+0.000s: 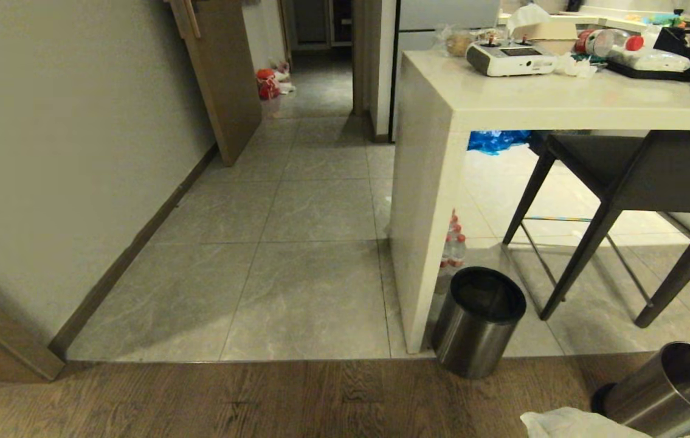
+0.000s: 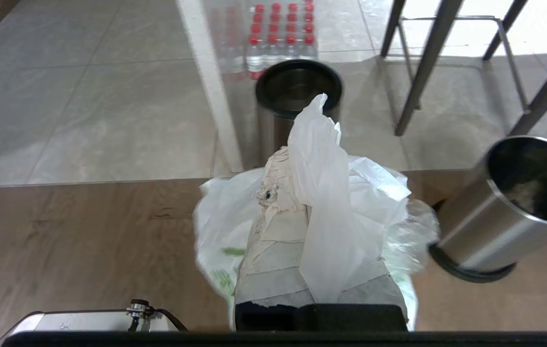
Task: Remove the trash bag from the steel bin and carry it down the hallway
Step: Put the trash bag at the door
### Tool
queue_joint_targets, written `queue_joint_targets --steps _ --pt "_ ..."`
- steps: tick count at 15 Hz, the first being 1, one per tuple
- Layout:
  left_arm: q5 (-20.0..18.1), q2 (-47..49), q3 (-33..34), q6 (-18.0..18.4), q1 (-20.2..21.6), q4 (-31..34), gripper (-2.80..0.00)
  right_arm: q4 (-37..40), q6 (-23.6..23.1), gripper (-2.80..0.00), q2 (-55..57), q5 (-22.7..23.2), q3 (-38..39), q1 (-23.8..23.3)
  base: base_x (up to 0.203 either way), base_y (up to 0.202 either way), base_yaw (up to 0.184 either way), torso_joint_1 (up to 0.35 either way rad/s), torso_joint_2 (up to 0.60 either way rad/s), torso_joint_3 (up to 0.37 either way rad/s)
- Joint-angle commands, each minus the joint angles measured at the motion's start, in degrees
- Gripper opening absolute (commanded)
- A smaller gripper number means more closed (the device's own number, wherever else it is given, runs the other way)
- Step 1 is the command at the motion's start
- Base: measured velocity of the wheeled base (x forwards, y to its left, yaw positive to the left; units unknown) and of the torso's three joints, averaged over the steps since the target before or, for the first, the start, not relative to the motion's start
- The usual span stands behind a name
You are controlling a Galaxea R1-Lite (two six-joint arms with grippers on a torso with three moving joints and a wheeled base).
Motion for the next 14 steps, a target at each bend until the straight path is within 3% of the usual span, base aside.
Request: queue_joint_targets --steps 1,14 --pt "0.1 0.1 0.1 0.0 0.0 0.0 -2.8 0.1 0.0 -2.8 0.1 0.0 0.0 0.0 0.0 0.192 0.0 0.002 0.01 0.002" --pt "0.1 0.1 0.0 0.0 0.0 0.0 -2.8 0.1 0.0 -2.8 0.1 0.0 0.0 0.0 0.0 0.193 -0.001 0.002 0.0 0.002"
